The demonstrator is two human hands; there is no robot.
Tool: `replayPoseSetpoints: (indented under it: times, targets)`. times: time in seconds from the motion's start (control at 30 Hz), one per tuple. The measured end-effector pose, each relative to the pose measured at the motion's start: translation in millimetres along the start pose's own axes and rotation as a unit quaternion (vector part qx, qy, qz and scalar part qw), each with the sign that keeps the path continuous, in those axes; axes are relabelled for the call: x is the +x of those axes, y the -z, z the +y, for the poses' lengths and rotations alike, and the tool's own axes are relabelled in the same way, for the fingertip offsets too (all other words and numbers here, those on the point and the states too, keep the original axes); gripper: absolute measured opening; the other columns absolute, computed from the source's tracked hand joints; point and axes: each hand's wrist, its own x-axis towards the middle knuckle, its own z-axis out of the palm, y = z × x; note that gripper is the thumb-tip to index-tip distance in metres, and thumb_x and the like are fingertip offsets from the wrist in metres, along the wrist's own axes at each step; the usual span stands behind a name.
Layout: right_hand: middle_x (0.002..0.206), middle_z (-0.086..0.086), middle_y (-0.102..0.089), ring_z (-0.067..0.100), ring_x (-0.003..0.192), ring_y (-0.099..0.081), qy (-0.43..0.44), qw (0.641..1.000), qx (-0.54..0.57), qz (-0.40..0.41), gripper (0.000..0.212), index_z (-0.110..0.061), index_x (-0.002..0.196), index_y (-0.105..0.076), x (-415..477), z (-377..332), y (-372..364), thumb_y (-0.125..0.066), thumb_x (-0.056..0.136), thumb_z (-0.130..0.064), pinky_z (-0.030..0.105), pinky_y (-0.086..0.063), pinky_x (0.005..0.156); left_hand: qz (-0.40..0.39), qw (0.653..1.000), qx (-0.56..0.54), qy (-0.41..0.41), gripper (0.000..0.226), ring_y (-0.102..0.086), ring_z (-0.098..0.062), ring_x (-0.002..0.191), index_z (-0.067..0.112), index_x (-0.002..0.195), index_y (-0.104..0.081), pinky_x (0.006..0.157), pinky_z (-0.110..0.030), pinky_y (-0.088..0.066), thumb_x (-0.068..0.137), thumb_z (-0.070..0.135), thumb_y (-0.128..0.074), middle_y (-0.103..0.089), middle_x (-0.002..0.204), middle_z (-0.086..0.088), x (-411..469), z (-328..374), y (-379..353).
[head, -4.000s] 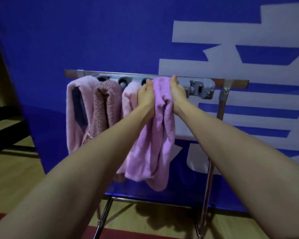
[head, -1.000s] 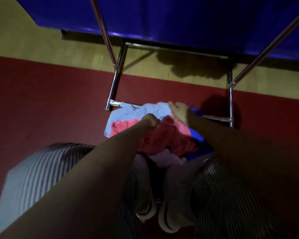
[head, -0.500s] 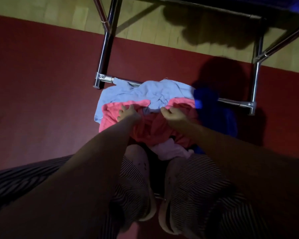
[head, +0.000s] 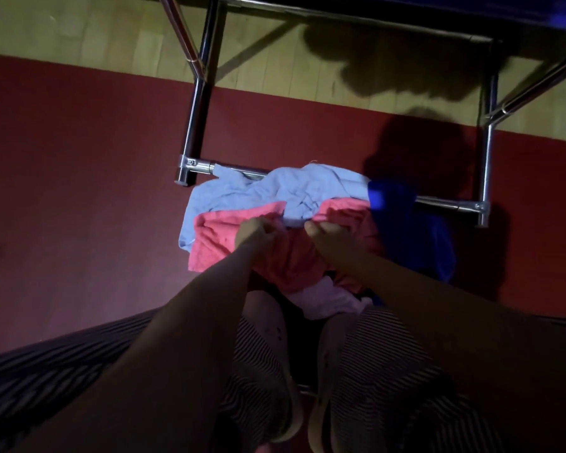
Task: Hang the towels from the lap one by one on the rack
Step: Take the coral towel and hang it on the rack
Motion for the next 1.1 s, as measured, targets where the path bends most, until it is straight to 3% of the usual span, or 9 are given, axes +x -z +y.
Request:
replayPoseSetpoints:
  times: [0.13,0.23,0.33,0.47,0.57,0.7,0.83,1.0,1.1]
  targets:
    - [0.085,0.013,-0.053,0.025,0.088,-0.048,0.001,1.000,0.007,0.023,0.030,-0.014,0.085,-0.051,-12.3,0.8,6.4,-0.034,0.100,-0.034,0.030,-0.038,0.065,-0.082,0.971,-0.218,-0.056,0.016,-0.053,0.008,0.050,0.023,0.056,-0.065,0.055,-0.010,-0.041,0.060,0.034,-0.077,-0.061,0.050,0.017,-13.4,26.4,25.9]
    - [0.131,0.021,-0.052,0.031,0.125,-0.046,-0.029,0.996,-0.042,0.075,0.045,-0.001,0.123,-0.053,-11.9,-4.6,15.8,-0.033,0.100,-0.034,0.032,-0.034,0.099,-0.173,0.952,-0.235,-0.090,0.016,-0.053,0.009,0.062,0.013,0.067,-0.064,0.064,-0.003,-0.039,0.073,0.002,-0.074,-0.058,0.069,0.010,-33.4,45.6,50.6]
    - [0.146,0.020,-0.038,0.032,0.136,-0.034,-0.044,0.990,0.008,0.134,0.050,0.001,0.135,-0.043,-27.9,-15.0,32.3,-0.032,0.101,-0.034,0.036,-0.023,0.114,-0.289,0.921,-0.244,-0.095,0.019,-0.057,0.005,0.070,0.013,0.069,-0.068,0.071,-0.007,-0.043,0.082,-0.002,-0.065,-0.062,0.073,0.004,-59.4,68.1,80.5]
    - [0.131,0.020,-0.053,0.031,0.121,-0.052,-0.108,0.976,0.175,0.074,0.070,0.000,0.130,-0.046,-66.5,-15.5,44.1,-0.032,0.093,-0.058,0.034,-0.039,0.095,-0.312,0.923,-0.201,-0.105,0.038,-0.051,0.005,0.059,0.022,0.052,-0.064,0.064,-0.008,-0.040,0.084,0.000,-0.064,-0.057,0.054,0.016,-104.6,100.8,114.8]
    - [0.125,0.009,-0.059,0.018,0.107,-0.059,-0.082,0.940,0.330,-0.028,0.064,-0.013,0.126,-0.052,-93.8,-17.2,39.8,-0.042,0.087,-0.063,0.025,-0.047,0.079,-0.325,0.920,-0.168,-0.144,0.025,-0.055,0.002,0.065,0.017,0.063,-0.064,0.071,-0.010,-0.042,0.083,0.001,-0.066,-0.061,0.059,0.014,-133.0,115.8,129.6]
    - [0.084,-0.001,-0.059,0.008,0.069,-0.055,0.001,0.963,0.268,-0.034,0.033,-0.018,0.110,-0.060,-132.6,-34.2,42.2,-0.051,0.091,-0.044,0.022,-0.045,0.056,-0.266,0.933,-0.136,-0.203,0.022,-0.055,0.007,0.063,0.016,0.066,-0.063,0.069,-0.006,-0.043,0.078,-0.001,-0.070,-0.061,0.057,0.018,-173.8,141.9,149.3]
    - [0.052,-0.013,-0.064,-0.001,0.048,-0.058,0.145,0.941,0.305,0.008,0.014,-0.020,0.083,-0.064,-166.5,-46.1,52.9,-0.055,0.093,-0.022,0.012,-0.043,0.041,-0.199,0.933,-0.137,-0.267,0.013,-0.058,-0.004,0.066,0.009,0.071,-0.069,0.073,-0.019,-0.047,0.077,-0.002,-0.070,-0.066,0.062,0.013,-210.8,156.5,167.7]
    - [0.061,-0.006,-0.071,0.003,0.057,-0.067,0.234,0.873,0.427,0.011,0.017,-0.011,0.096,-0.062,-198.5,-56.7,67.3,-0.045,0.097,-0.013,0.013,-0.053,0.054,-0.060,0.919,-0.250,-0.300,0.012,-0.050,-0.003,0.063,0.009,0.079,-0.056,0.067,-0.018,-0.042,0.090,0.003,-0.057,-0.055,0.071,-0.001,-238.3,182.0,189.1]
    - [0.069,-0.001,-0.073,0.006,0.064,-0.070,0.251,0.865,0.435,-0.019,0.020,-0.010,0.101,-0.060,-209.3,-60.1,75.3,-0.044,0.097,-0.019,0.020,-0.054,0.070,0.001,0.928,-0.216,-0.305,0.015,-0.041,-0.002,0.071,0.012,0.105,-0.051,0.066,-0.008,-0.036,0.091,0.010,-0.057,-0.044,0.083,0.002,-241.7,185.5,198.0]
